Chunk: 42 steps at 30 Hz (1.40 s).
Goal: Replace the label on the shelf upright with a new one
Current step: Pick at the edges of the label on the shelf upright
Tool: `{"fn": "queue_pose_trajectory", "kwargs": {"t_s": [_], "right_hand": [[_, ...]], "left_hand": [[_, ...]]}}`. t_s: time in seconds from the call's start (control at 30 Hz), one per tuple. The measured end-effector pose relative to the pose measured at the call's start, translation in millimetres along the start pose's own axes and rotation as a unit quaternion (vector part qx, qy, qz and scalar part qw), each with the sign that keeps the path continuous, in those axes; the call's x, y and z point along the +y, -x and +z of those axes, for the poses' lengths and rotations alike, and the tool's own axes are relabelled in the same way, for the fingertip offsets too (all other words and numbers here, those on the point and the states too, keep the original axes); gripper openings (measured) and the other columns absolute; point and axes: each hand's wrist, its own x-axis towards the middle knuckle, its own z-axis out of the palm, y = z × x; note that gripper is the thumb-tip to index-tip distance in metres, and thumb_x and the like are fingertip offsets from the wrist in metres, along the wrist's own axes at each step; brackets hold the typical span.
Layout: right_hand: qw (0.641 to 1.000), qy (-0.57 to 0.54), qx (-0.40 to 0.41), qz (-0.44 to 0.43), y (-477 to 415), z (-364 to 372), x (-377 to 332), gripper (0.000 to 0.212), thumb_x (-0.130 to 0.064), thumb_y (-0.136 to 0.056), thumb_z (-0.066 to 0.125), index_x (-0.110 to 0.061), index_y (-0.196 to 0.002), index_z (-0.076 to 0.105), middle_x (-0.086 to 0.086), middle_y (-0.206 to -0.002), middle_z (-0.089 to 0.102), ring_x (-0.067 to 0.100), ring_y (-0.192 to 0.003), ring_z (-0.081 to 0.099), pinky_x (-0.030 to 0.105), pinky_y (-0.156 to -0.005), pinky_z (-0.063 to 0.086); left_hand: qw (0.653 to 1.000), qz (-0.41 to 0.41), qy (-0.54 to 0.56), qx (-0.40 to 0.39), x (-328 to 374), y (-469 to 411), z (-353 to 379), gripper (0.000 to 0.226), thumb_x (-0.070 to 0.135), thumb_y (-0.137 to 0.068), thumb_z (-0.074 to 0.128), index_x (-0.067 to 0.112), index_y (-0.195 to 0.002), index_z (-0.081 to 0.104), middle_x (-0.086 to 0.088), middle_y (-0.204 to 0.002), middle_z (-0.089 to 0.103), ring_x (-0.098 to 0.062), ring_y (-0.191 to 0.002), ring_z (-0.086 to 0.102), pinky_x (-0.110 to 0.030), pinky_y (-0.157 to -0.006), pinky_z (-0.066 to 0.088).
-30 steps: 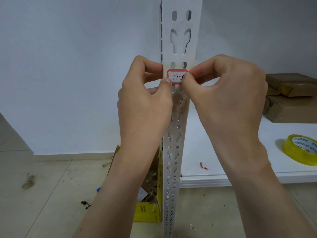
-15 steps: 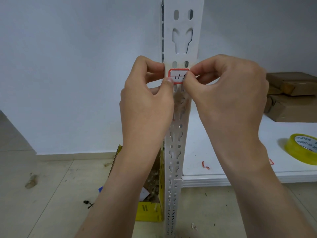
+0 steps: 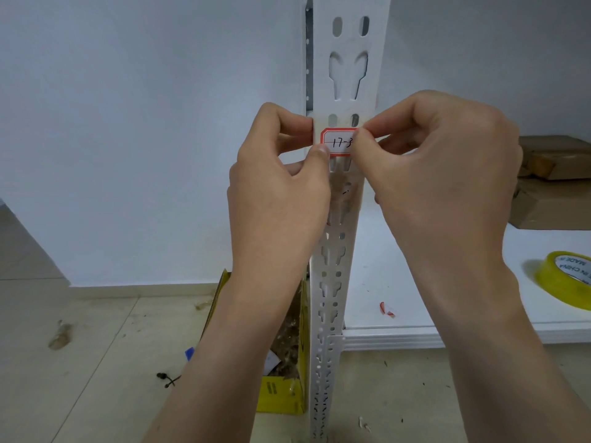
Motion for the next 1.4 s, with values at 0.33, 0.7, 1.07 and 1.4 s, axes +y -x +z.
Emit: {"fn": "queue_pose_trajectory", "kwargs": {"t_s": [0.33,0.7,1.07,1.4], "right_hand": [[1.000,0.018,-0.009,0.015,0.9,2.7,-3.3,0.013,-0.046,-0.088,0.069,-0.035,-0.089,0.076,-0.010,-0.075,0.072,0.022,-0.083,0.070,0.042,-0.076,0.057],[0.999,0.021,-0.025,0.009,-1.4,3.3,-0.9,0.012,-0.045,-0.091,0.070,-0.035,-0.089,0.074,-0.013,-0.068,0.065,0.011,-0.073,0.066,0.024,-0.067,0.045],[1.000,0.005,-0.012,0.004,-0.3,2.6,-0.7,0.008,-0.043,-0.089,0.071,-0.035,-0.086,0.074,-0.012,-0.071,0.071,0.022,-0.075,0.070,0.041,-0.072,0.058],[0.999,0.027,-0.030,0.007,-2.4,1.7,-3.0,0.011,-0.045,-0.091,0.068,-0.035,-0.091,0.073,-0.009,-0.077,0.072,0.019,-0.080,0.068,0.030,-0.072,0.048]], "left_hand": [[1.000,0.003,0.012,0.005,1.8,1.4,0.8,0.020,0.019,-0.097,0.070,0.031,-0.093,0.054,0.014,-0.108,0.075,0.009,-0.096,0.069,-0.019,-0.072,0.061],[1.000,-0.001,0.009,0.010,1.5,1.6,2.4,0.017,0.021,-0.097,0.071,0.029,-0.096,0.056,0.014,-0.109,0.074,0.007,-0.096,0.069,-0.023,-0.075,0.062],[1.000,-0.005,0.010,0.007,0.4,1.6,2.5,0.018,0.020,-0.097,0.071,0.030,-0.095,0.055,0.015,-0.110,0.074,0.007,-0.098,0.069,-0.022,-0.074,0.063],[1.000,-0.003,0.009,0.011,2.9,0.9,1.8,0.020,0.020,-0.096,0.071,0.031,-0.091,0.055,0.015,-0.106,0.075,0.009,-0.090,0.070,-0.036,-0.076,0.064]]}}
